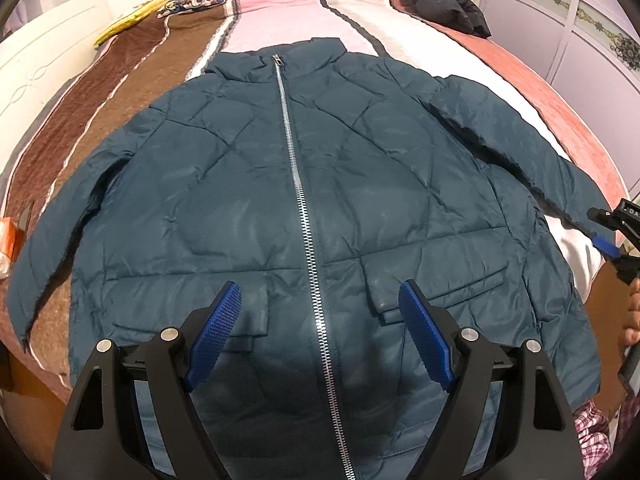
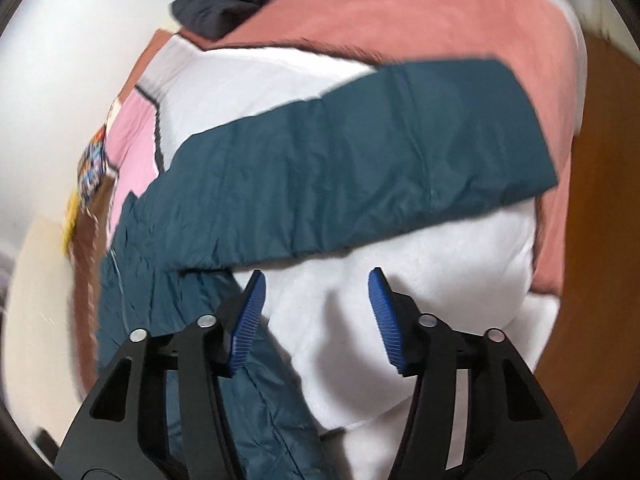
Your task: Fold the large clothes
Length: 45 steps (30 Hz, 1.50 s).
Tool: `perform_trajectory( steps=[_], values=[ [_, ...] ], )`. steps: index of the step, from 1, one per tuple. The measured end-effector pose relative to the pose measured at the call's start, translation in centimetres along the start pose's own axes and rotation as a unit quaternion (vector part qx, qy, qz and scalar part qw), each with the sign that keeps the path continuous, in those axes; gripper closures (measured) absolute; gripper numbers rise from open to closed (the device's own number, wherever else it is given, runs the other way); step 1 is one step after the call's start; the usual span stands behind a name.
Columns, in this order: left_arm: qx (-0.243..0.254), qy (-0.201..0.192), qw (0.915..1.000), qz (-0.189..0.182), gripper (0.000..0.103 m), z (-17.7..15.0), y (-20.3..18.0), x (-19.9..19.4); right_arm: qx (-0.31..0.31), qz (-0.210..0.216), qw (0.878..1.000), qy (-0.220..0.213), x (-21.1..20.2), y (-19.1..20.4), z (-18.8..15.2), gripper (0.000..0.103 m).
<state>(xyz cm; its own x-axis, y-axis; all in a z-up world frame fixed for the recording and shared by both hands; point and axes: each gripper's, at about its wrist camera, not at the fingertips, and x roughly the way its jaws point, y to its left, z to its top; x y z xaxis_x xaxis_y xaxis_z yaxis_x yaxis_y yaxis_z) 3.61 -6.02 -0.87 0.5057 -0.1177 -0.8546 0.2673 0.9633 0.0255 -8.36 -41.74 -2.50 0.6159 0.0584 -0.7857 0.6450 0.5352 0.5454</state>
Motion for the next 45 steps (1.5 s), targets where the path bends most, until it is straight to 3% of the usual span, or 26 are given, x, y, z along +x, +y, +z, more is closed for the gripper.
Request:
perform_trajectory(
  steps=[15, 18, 20, 24, 26, 28, 33, 36, 40, 45],
  values=[
    [-0.009, 0.015, 0.9998, 0.001, 0.024, 0.1, 0.3, 1.4, 0.113, 0.016, 0.993, 0.018, 2.7, -2.2, 2.2, 0.052],
    [-0.011, 0.017, 0.9998, 0.0, 0.024, 0.1, 0.4, 1.5, 0.115, -0.001, 0.993, -0.001, 2.8, -2.0, 2.6, 0.066],
    [-0.013, 0.018, 0.9998, -0.001, 0.024, 0.1, 0.6, 1.7, 0.109, -0.029, 0.993, -0.025, 2.7, -2.1, 3.2, 0.088],
    [-0.021, 0.015, 0.9997, -0.003, 0.024, 0.0, 1.2, 1.5, 0.059, -0.063, 0.994, -0.067, 2.3, -0.4, 4.1, 0.097],
    [-0.028, 0.013, 0.9995, -0.001, 0.024, -0.1, 1.8, 1.4, -0.011, -0.089, 0.99, -0.111, 1.0, 2.3, 4.5, 0.097],
    [-0.034, 0.011, 0.9994, 0.0, 0.024, -0.2, 2.5, 1.3, -0.07, -0.096, 0.981, -0.154, -0.5, 5.2, 4.7, 0.098],
    [-0.062, 0.004, 0.9981, 0.003, 0.024, -0.5, 4.8, 1.2, -0.196, -0.051, 0.952, -0.229, -4.3, 13.8, 4.3, 0.098],
    [-0.082, -0.006, 0.9966, 0.003, 0.024, -0.7, 6.5, 0.8, -0.288, -0.007, 0.924, -0.25, -5.5, 20.4, 1.9, 0.098],
    [-0.109, -0.016, 0.9939, 0.004, 0.024, -1.1, 8.9, 0.4, -0.421, 0.061, 0.878, -0.221, -4.2, 28.7, -4.9, 0.098],
    [-0.144, -0.019, 0.9893, 0.01, 0.024, -2.2, 11.8, 0.1, -0.552, 0.096, 0.821, -0.115, 2.1, 35.0, -15.7, 0.098]
  ],
)
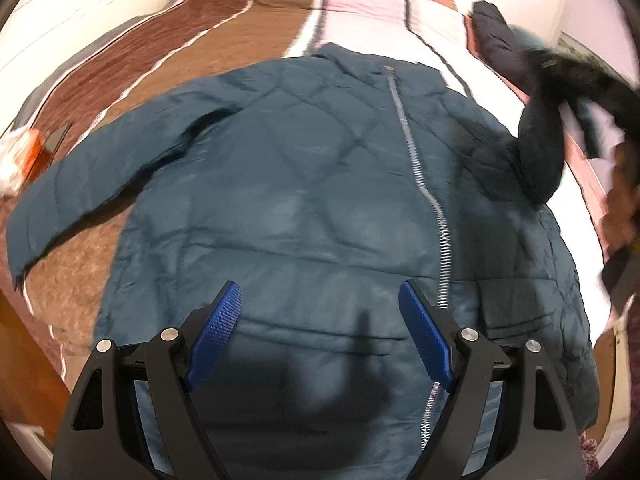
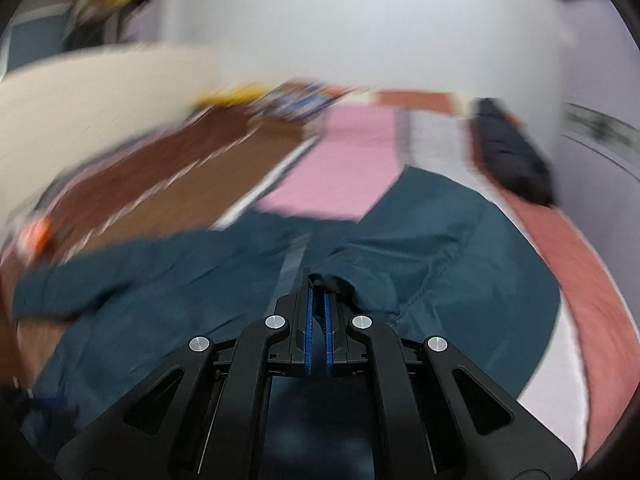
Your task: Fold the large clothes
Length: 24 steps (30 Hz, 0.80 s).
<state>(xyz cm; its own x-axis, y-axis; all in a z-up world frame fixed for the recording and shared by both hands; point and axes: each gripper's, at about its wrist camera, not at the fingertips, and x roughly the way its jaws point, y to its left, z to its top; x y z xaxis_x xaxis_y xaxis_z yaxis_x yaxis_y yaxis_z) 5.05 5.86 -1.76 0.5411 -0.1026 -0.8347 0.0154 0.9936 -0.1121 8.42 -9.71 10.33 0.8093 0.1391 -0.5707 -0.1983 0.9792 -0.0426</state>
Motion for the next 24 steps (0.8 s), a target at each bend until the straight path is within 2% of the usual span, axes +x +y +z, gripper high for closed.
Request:
perform_trajectory(
  steps=[1, 3, 4, 6, 9, 11, 13, 16, 21, 24],
  values=[
    [-0.01, 0.001, 1.0, 0.002, 0.024, -0.1, 0.8, 0.0, -0.012, 0.01, 1.0, 0.017, 1.0, 1.4, -0.5, 0.098],
    [-0.02, 0.001, 0.9998, 0.005, 0.024, -0.3, 1.9, -0.1, -0.02, 0.031, 0.997, 0.074, 4.0, 3.8, -2.1, 0.09],
    [-0.026, 0.0, 0.9996, 0.006, 0.024, -0.4, 2.5, -0.1, -0.009, 0.04, 0.994, 0.1, 5.2, 4.1, -2.7, 0.085],
    [-0.032, -0.004, 0.9994, 0.009, 0.024, -0.5, 3.4, -0.2, 0.024, 0.064, 0.989, 0.134, 6.7, 3.5, -3.6, 0.083],
    [-0.037, -0.004, 0.9993, 0.011, 0.024, -0.4, 4.2, 0.2, 0.053, 0.078, 0.985, 0.143, 6.0, 1.9, -4.4, 0.075],
    [-0.034, -0.004, 0.9994, 0.01, 0.024, -0.1, 4.1, 0.5, 0.07, 0.087, 0.984, 0.138, 4.6, 1.4, -4.3, 0.066],
    [-0.028, -0.007, 0.9995, 0.009, 0.024, 0.2, 3.8, 0.6, 0.088, 0.102, 0.981, 0.138, 2.9, 0.5, -4.2, 0.061],
    [-0.006, -0.019, 0.9998, 0.002, 0.024, 1.0, 2.2, 0.2, 0.121, 0.11, 0.977, 0.137, 1.5, -1.0, -4.7, 0.061],
    [0.073, -0.048, 0.996, -0.016, 0.024, 3.3, -2.5, -0.1, 0.185, 0.094, 0.969, 0.132, -1.6, -4.5, -7.6, 0.061],
    [0.133, -0.067, 0.9883, -0.031, 0.024, 4.9, -6.1, 0.0, 0.199, 0.075, 0.968, 0.136, -3.3, -5.8, -9.4, 0.061]
  ],
)
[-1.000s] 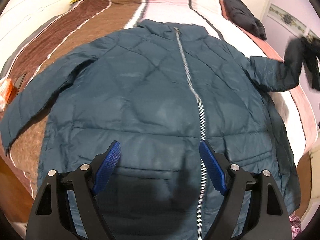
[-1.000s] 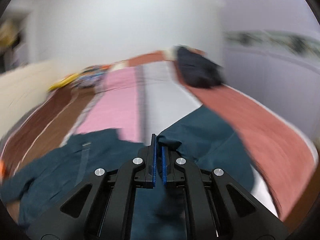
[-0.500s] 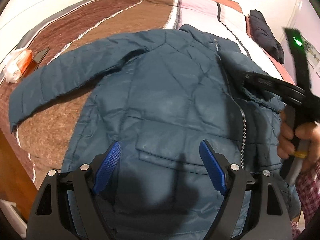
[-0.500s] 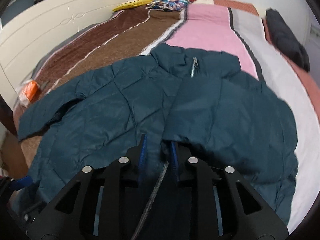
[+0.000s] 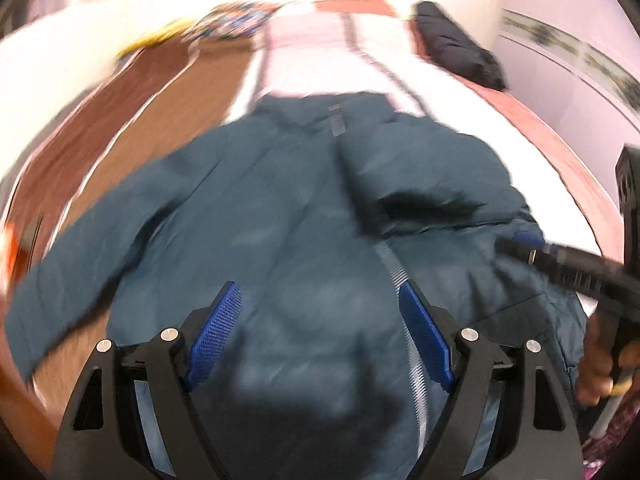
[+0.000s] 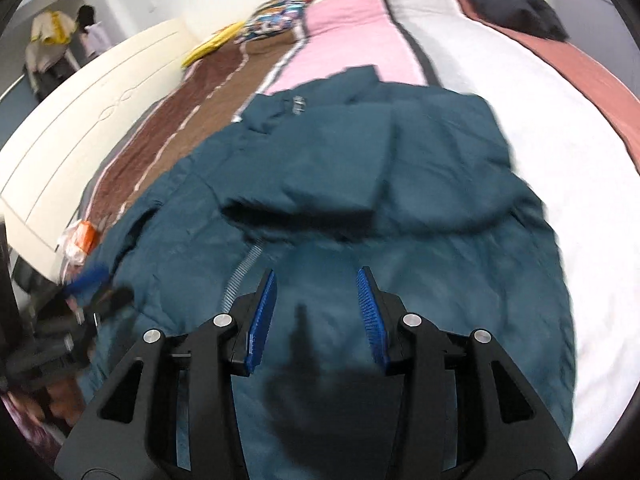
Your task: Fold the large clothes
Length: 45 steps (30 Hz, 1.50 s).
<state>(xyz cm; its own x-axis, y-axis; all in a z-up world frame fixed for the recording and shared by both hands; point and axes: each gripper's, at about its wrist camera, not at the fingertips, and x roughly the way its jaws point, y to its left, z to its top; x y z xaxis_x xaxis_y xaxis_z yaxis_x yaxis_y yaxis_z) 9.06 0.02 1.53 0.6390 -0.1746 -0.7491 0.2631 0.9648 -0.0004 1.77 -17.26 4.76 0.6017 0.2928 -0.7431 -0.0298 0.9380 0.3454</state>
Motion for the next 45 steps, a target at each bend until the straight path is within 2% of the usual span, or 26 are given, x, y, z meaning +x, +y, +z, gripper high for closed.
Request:
perform_trajectory(
  steps=[5, 7, 9, 13, 17, 18, 19, 20, 21, 22, 25, 28, 31, 33, 35, 37, 41, 44, 45],
  values=[
    [0.091, -0.015, 0.9951, -0.036, 0.024, 3.2, -5.0, 2.0, 0.007, -0.017, 1.0, -0.006, -1.3, -1.8, -2.1, 0.061],
    [0.138, -0.012, 0.9895, -0.04, 0.024, 4.0, -6.9, 3.3, 0.009, -0.015, 1.0, -0.007, -1.5, -2.2, -2.7, 0.061],
    [0.191, -0.016, 0.981, -0.029, 0.024, 4.3, -8.8, 4.4, 0.012, -0.009, 1.0, -0.007, -1.5, -2.7, -3.3, 0.061],
    [0.288, -0.013, 0.9574, -0.017, 0.024, 4.8, -12.4, 6.7, 0.027, 0.005, 1.0, 0.0, -1.1, -3.6, -4.1, 0.061],
    [0.347, -0.004, 0.9378, 0.002, 0.024, 4.9, -14.7, 8.9, 0.041, 0.019, 0.999, 0.005, -0.9, -4.5, -4.4, 0.061],
    [0.355, -0.001, 0.9347, 0.006, 0.033, 4.9, -15.0, 9.5, 0.043, 0.02, 0.999, 0.005, -0.9, -4.5, -4.4, 0.061],
    [0.359, 0.004, 0.9332, 0.009, 0.05, 5.0, -15.2, 10.0, 0.045, 0.023, 0.999, 0.005, -0.9, -4.7, -4.5, 0.061],
    [0.354, 0.017, 0.935, 0.005, 0.054, 5.4, -15.3, 10.6, 0.047, 0.024, 0.999, 0.004, -0.9, -4.9, -4.5, 0.061],
    [0.338, 0.023, 0.9407, -0.003, 0.061, 5.7, -15.0, 10.7, 0.049, 0.025, 0.998, 0.004, -0.9, -5.0, -4.6, 0.061],
    [0.315, 0.018, 0.9489, -0.015, 0.07, 6.3, -14.6, 10.5, 0.052, 0.027, 0.998, 0.005, -0.9, -5.2, -4.7, 0.061],
    [0.272, 0.008, 0.962, -0.022, 0.083, 7.0, -13.8, 9.8, 0.06, 0.029, 0.998, 0.008, -0.6, -5.6, -4.9, 0.061],
    [0.216, -0.015, 0.9763, -0.011, 0.089, 8.0, -12.1, 8.5, 0.062, 0.031, 0.998, 0.01, -0.5, -5.8, -5.0, 0.061],
    [0.127, -0.039, 0.9911, 0.0, 0.089, 9.1, -9.0, 6.4, 0.059, 0.029, 0.998, 0.009, -0.6, -5.7, -5.0, 0.061],
    [0.066, -0.051, 0.9965, 0.012, 0.089, 9.5, -6.3, 5.2, 0.057, 0.027, 0.998, 0.01, -0.5, -5.7, -5.1, 0.061],
    [0.003, -0.054, 0.9981, 0.03, 0.089, 9.1, -3.0, 4.2, 0.055, 0.024, 0.998, 0.011, -0.4, -5.5, -5.1, 0.061],
    [-0.035, -0.053, 0.9973, 0.036, 0.089, 8.5, -0.8, 3.9, 0.053, 0.022, 0.998, 0.013, -0.4, -5.3, -5.3, 0.061],
    [-0.112, -0.022, 0.9916, 0.062, 0.089, 6.8, 4.1, 4.9, 0.046, 0.015, 0.999, 0.014, -0.3, -4.6, -5.4, 0.061],
    [-0.156, 0.008, 0.9844, 0.081, 0.08, 5.0, 6.6, 5.9, 0.04, 0.01, 0.999, 0.017, -0.2, -4.2, -5.4, 0.061],
    [-0.167, 0.018, 0.982, 0.085, 0.073, 4.3, 7.2, 6.3, 0.038, 0.008, 0.999, 0.017, -0.1, -4.0, -5.3, 0.061]
  ],
)
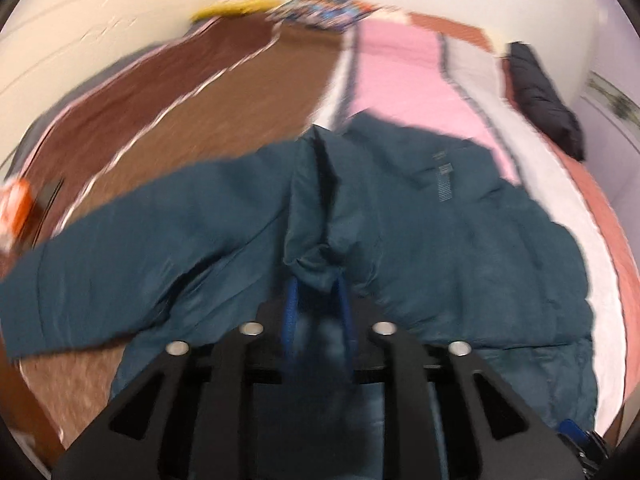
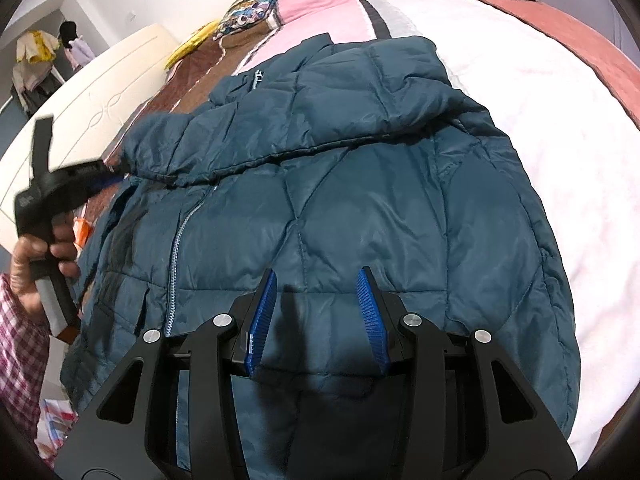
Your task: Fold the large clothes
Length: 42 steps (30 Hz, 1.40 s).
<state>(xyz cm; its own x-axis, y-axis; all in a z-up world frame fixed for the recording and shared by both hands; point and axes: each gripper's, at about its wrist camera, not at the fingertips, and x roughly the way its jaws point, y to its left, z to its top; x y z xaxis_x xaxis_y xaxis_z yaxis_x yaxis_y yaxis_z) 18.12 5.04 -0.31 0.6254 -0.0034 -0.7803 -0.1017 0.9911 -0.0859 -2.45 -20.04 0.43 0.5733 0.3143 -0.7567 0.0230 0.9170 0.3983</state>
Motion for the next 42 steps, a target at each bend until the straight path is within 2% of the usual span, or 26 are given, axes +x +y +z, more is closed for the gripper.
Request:
perform_trajectory(
  steps=[3, 4, 14, 20, 26, 30, 31, 33, 35, 37, 39, 42],
  values=[
    [-0.023, 0.021, 0.9994, 0.013, 0.056, -0.9, 1.6, 1.0, -0.008, -0.007, 1.0, 0.002, 0.1, 0.4, 0.2, 0.061],
    [-0.027, 0.022, 0.9993, 0.013, 0.053, -1.2, 2.2, 0.9, -0.01, -0.008, 1.0, 0.003, 0.1, 0.6, 0.1, 0.061],
    [-0.065, -0.002, 0.9978, 0.012, 0.048, -3.3, 7.0, -1.8, -0.041, -0.02, 0.999, 0.011, 0.4, 2.6, -0.4, 0.061],
    [-0.143, 0.002, 0.9897, -0.013, 0.048, -5.1, 12.6, -3.4, -0.056, -0.021, 0.998, 0.02, 0.7, 4.1, -0.6, 0.061],
    [-0.186, -0.005, 0.9824, 0.013, 0.048, -6.5, 18.3, -4.0, -0.075, -0.023, 0.997, 0.027, 1.0, 5.8, -1.0, 0.061],
    [-0.228, 0.007, 0.973, 0.032, 0.048, -7.5, 22.3, -3.9, -0.086, -0.026, 0.995, 0.031, 1.3, 6.7, -1.1, 0.061],
    [-0.237, 0.031, 0.9699, 0.045, 0.045, -7.7, 23.6, -3.4, -0.088, -0.027, 0.995, 0.032, 1.4, 6.9, -1.1, 0.061],
    [-0.255, 0.053, 0.9637, 0.057, 0.044, -8.1, 25.3, -2.9, -0.093, -0.028, 0.995, 0.035, 1.6, 7.4, -1.1, 0.061],
    [-0.299, 0.049, 0.9518, 0.049, 0.044, -8.8, 27.4, -2.8, -0.097, -0.029, 0.994, 0.036, 1.8, 7.8, -1.1, 0.061],
    [-0.341, 0.038, 0.9388, 0.028, 0.038, -9.4, 29.1, -2.8, -0.102, -0.031, 0.994, 0.039, 1.9, 8.2, -1.1, 0.061],
    [-0.368, 0.032, 0.9293, 0.015, 0.036, -9.7, 30.4, -2.6, -0.108, -0.032, 0.993, 0.041, 2.2, 8.6, -1.1, 0.061],
    [-0.415, 0.022, 0.9097, -0.01, 0.036, -10.0, 32.3, -2.0, -0.115, -0.034, 0.992, 0.043, 2.4, 9.2, -1.1, 0.061]
  ],
)
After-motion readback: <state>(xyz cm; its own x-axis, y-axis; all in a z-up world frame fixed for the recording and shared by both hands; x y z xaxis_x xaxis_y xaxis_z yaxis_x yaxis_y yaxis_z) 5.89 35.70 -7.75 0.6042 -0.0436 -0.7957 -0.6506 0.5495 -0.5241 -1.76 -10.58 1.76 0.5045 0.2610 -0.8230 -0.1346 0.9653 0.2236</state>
